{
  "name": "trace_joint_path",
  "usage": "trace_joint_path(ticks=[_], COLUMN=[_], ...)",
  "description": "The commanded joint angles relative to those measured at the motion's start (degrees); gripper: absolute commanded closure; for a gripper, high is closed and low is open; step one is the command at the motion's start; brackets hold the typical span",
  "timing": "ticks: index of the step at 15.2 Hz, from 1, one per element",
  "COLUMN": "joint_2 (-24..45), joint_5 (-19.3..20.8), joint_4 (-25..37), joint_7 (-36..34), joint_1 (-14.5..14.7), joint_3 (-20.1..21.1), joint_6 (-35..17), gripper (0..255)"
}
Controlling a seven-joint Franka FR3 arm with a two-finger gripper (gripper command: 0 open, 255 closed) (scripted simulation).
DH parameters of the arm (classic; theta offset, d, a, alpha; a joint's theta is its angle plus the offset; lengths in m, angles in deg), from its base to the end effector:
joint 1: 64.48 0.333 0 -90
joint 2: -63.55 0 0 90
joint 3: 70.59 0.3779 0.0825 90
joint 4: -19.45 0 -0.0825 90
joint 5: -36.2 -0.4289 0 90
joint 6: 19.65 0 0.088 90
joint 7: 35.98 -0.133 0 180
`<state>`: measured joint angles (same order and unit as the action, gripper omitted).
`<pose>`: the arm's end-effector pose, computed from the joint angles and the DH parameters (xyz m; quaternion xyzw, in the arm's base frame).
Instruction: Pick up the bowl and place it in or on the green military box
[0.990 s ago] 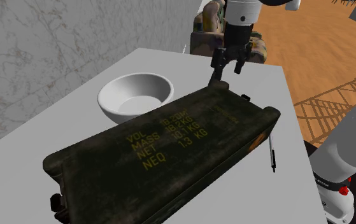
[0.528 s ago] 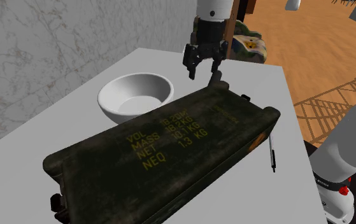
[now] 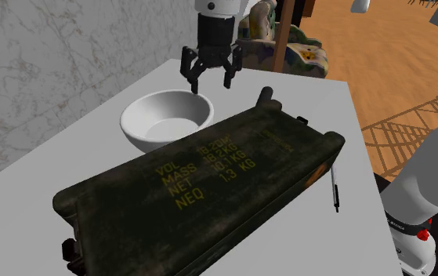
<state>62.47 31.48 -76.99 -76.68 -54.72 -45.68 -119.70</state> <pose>0.4943 0.3563 0.6283 -0.9968 0.0579 -0.0092 0.0536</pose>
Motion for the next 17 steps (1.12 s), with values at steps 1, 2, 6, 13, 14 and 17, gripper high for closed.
trace_joint_path(ticks=[1, 2, 6, 13, 14, 17], joint_2=[1.42, 1.41, 1.50, 1.59, 1.59, 1.60], joint_5=[0.55, 0.54, 0.55, 0.57, 0.57, 0.57], joint_4=[0.71, -0.07, -3.04, -4.14, -4.14, -4.13], joint_7=[-0.98, -0.97, -0.96, -0.97, -0.97, -0.97], joint_1=[0.40, 0.43, 0.53, 0.58, 0.58, 0.58], joint_3=[0.44, 0.46, 0.56, 0.61, 0.61, 0.61], joint_6=[-0.93, -1.70, -4.76, -5.95, -5.95, -5.94], gripper=[0, 0, 0, 0, 0, 255])
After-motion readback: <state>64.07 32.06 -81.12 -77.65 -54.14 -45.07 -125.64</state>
